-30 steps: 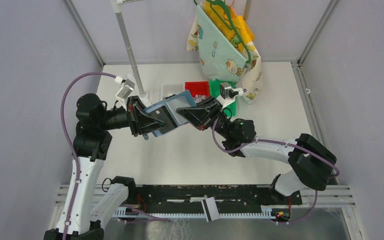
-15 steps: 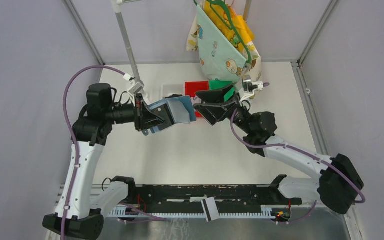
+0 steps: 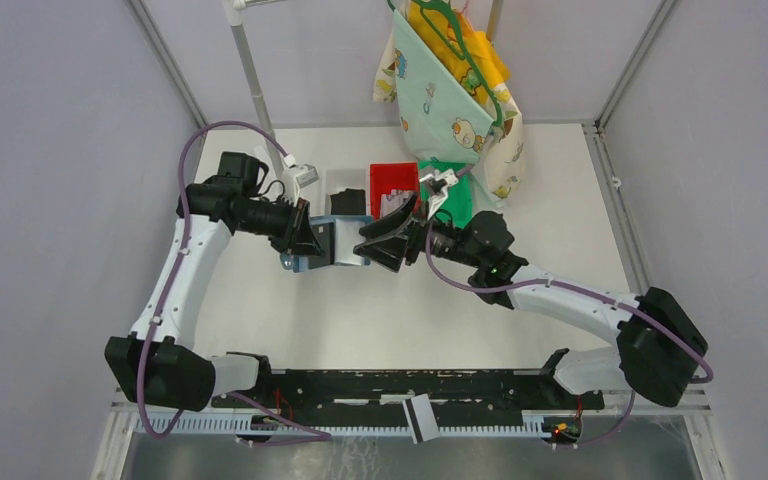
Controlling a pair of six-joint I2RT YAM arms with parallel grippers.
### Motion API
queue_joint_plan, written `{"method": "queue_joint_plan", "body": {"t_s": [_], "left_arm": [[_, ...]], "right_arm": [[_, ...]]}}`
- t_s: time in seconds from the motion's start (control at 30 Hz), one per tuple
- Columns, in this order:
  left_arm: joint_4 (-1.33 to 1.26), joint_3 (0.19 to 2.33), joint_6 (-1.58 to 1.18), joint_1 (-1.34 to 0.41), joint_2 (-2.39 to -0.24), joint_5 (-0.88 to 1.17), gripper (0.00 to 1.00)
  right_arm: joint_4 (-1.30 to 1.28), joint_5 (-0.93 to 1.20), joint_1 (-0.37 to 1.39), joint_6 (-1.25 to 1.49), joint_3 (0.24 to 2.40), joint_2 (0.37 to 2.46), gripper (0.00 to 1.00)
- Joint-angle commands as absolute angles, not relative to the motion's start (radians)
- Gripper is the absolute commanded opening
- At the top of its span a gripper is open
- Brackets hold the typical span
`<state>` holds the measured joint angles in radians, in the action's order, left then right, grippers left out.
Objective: Take the credit cards out of the card holder
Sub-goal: Remove the credit card from the card holder.
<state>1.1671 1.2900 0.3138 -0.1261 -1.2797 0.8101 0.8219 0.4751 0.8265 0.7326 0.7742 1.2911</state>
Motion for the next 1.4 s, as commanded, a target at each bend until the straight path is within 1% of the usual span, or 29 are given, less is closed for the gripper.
{"method": "queue_joint_plan", "body": {"t_s": [0.0, 0.13, 0.23, 0.47, 0.7, 0.8, 1.03, 1.2, 1.37], "left_arm": [[1.235, 1.376, 0.396, -0.127, -1.235, 0.846, 0.02], [1.265, 1.390, 0.410, -0.128, -1.231, 0.879, 0.02], [1.285, 1.405, 0.416, -0.127, -1.230, 0.914, 0.02], [1.371, 1.462, 0.432, -0.128, -1.269, 0.974, 0.02], [1.398, 1.459, 0.454, -0.127, -1.266, 1.017, 0.04], [1.397, 1.462, 0.450, -0.127, -1.267, 1.025, 0.11], [1.431, 1.475, 0.489, -0.127, -1.269, 1.093, 0.28], [1.431, 1.480, 0.481, -0.127, -1.273, 1.092, 0.30], [1.433, 1.484, 0.479, -0.128, -1.274, 1.106, 0.31]], "right_arm": [[0.936, 0.600, 0.859, 0.837, 0.820, 1.377, 0.67], [1.082, 0.638, 0.864, 0.968, 0.820, 1.470, 0.60], [1.154, 0.644, 0.863, 1.030, 0.817, 1.515, 0.60], [1.192, 0.634, 0.865, 1.068, 0.841, 1.594, 0.58], [1.272, 0.635, 0.872, 1.127, 0.859, 1.649, 0.55], [1.320, 0.631, 0.877, 1.159, 0.862, 1.673, 0.50], [1.360, 0.580, 0.881, 1.200, 0.855, 1.711, 0.34], [1.329, 0.524, 0.882, 1.180, 0.847, 1.698, 0.27], [1.333, 0.517, 0.881, 1.186, 0.844, 1.700, 0.19]]}}
